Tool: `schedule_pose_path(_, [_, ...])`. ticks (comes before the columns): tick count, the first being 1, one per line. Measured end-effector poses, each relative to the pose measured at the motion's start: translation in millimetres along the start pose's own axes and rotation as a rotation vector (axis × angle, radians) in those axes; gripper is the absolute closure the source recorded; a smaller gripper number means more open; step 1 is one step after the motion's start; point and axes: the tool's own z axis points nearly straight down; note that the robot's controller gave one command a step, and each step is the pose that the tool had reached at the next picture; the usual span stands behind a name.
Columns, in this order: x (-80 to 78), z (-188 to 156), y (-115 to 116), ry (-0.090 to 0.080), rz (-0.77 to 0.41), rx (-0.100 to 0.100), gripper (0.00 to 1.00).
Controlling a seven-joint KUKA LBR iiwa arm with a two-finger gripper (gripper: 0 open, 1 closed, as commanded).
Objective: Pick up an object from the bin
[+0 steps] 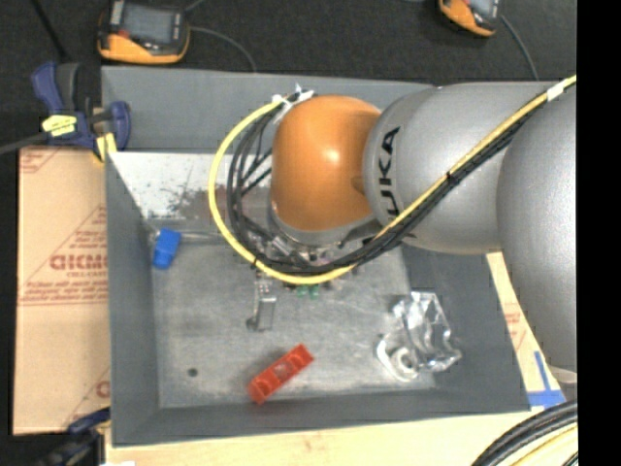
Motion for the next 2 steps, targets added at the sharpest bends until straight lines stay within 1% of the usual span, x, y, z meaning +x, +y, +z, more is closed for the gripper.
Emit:
schedule_pose_path(1, [52.8, 100.0, -30.5, -0.008, -0.353, -0.004, 0.00])
schedule_pose_path(2, [69.9, 104.3, -6.9, -0.022, -0.790, 0.010, 0.00])
